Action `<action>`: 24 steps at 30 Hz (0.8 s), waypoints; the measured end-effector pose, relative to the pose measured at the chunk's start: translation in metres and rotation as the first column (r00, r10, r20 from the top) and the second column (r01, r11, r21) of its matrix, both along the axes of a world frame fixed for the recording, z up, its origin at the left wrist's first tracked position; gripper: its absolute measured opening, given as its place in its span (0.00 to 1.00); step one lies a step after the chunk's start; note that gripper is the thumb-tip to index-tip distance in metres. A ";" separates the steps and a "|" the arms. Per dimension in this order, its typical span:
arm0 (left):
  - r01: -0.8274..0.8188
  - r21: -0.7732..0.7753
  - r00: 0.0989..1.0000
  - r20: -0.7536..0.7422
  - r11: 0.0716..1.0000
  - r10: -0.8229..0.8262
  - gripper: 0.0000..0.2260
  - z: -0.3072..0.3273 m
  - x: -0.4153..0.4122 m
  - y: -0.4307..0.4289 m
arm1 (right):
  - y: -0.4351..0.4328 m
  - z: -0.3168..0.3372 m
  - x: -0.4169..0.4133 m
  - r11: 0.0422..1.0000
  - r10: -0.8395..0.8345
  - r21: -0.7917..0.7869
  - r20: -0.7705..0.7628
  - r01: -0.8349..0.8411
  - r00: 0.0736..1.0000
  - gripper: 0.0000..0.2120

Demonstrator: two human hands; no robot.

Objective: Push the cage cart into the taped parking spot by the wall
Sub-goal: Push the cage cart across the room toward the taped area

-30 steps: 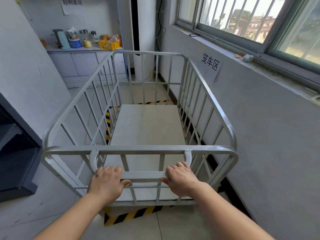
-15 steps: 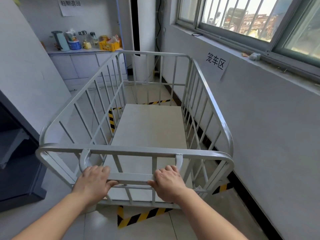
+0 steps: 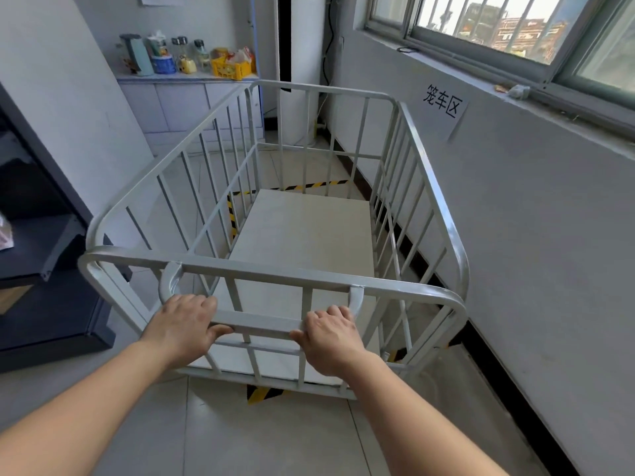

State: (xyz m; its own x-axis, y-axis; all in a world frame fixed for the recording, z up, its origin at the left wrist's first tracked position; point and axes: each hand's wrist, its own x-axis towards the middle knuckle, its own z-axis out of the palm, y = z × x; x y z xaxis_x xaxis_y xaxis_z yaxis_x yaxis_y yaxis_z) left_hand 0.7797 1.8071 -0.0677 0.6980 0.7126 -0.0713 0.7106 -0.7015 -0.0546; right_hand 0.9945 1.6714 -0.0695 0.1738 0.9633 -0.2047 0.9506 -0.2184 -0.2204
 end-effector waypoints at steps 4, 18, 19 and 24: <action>0.019 0.019 1.000 0.007 1.000 -0.019 0.17 -0.003 -0.028 -0.017 | -0.021 -0.001 -0.027 1.000 0.006 0.013 0.002 -0.006 1.000 0.22; -0.001 0.013 1.000 -0.029 1.000 0.002 0.18 -0.003 -0.116 -0.080 | -0.085 -0.002 -0.118 1.000 0.005 0.016 0.037 -0.006 0.999 0.24; -0.002 0.011 0.999 -0.047 1.000 0.002 0.18 -0.001 -0.121 -0.085 | -0.090 -0.001 -0.124 1.000 0.002 0.010 0.034 -0.003 0.999 0.26; 0.012 0.011 0.995 -0.103 1.000 -0.011 0.18 0.004 -0.152 -0.116 | -0.123 0.001 -0.158 0.998 0.009 0.060 0.010 -0.010 1.000 0.39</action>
